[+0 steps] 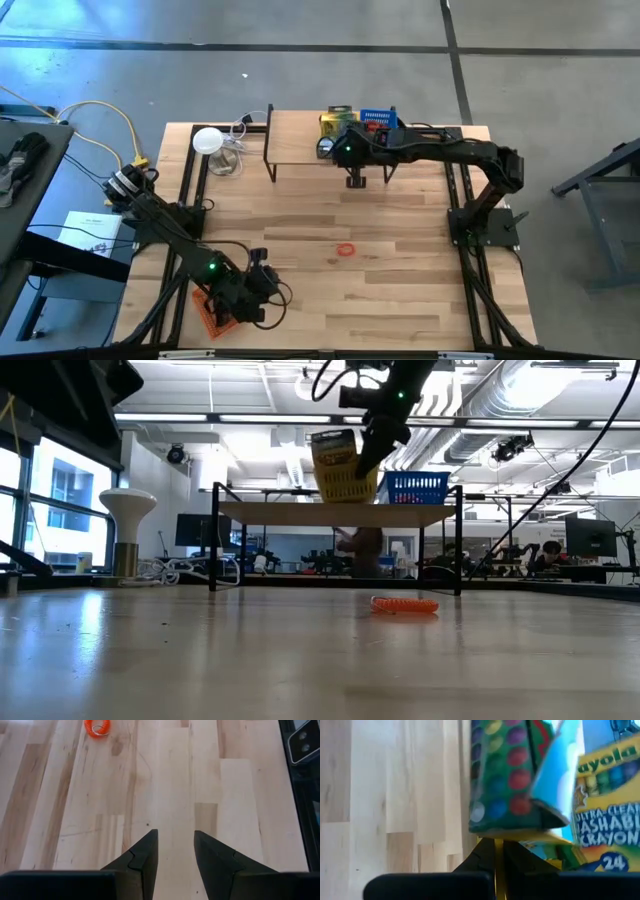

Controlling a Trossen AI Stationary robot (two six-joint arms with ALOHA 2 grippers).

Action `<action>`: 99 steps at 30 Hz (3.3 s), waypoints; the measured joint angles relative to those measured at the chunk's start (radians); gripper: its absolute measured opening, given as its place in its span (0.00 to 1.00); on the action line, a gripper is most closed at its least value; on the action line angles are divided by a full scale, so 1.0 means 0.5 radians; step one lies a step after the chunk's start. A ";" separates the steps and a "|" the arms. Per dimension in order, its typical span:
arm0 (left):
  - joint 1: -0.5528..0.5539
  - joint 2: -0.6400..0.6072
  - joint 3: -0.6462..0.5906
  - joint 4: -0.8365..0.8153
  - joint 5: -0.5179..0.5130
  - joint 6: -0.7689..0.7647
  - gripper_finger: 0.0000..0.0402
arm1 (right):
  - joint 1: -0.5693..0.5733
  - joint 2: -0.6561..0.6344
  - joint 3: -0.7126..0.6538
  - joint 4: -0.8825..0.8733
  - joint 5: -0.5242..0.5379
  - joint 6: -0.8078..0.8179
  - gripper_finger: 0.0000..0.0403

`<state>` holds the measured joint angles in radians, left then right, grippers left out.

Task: Pick & Place Office Desk Supplies
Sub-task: Put the yellow bin with the yellow crayon boxes on the shelf, then put the orange spring keychain into the blue bin on the shelf

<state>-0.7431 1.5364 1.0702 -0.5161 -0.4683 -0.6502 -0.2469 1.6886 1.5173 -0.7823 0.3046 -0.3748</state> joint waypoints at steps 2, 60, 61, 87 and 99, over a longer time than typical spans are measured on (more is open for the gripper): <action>0.007 0.000 0.000 -0.001 0.000 0.000 0.30 | -0.017 0.000 0.000 -0.001 -0.011 -0.006 0.01; 0.082 0.000 0.000 0.000 0.009 0.155 0.30 | 0.352 -0.229 0.002 -0.477 0.275 0.559 0.46; 0.082 0.000 0.000 0.000 0.010 0.155 0.30 | 0.391 -0.233 0.002 -0.517 0.244 0.655 0.46; 0.035 0.000 -0.001 0.035 0.058 0.057 0.30 | 1.229 -0.215 -1.436 1.633 -0.243 1.198 0.44; 0.008 0.000 -0.001 0.147 0.063 0.043 0.30 | 1.248 0.103 -1.648 2.084 -0.100 1.063 0.44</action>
<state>-0.7391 1.5362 1.0698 -0.4428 -0.4370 -0.6289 0.3770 1.7400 0.6932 0.2597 0.2544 0.1567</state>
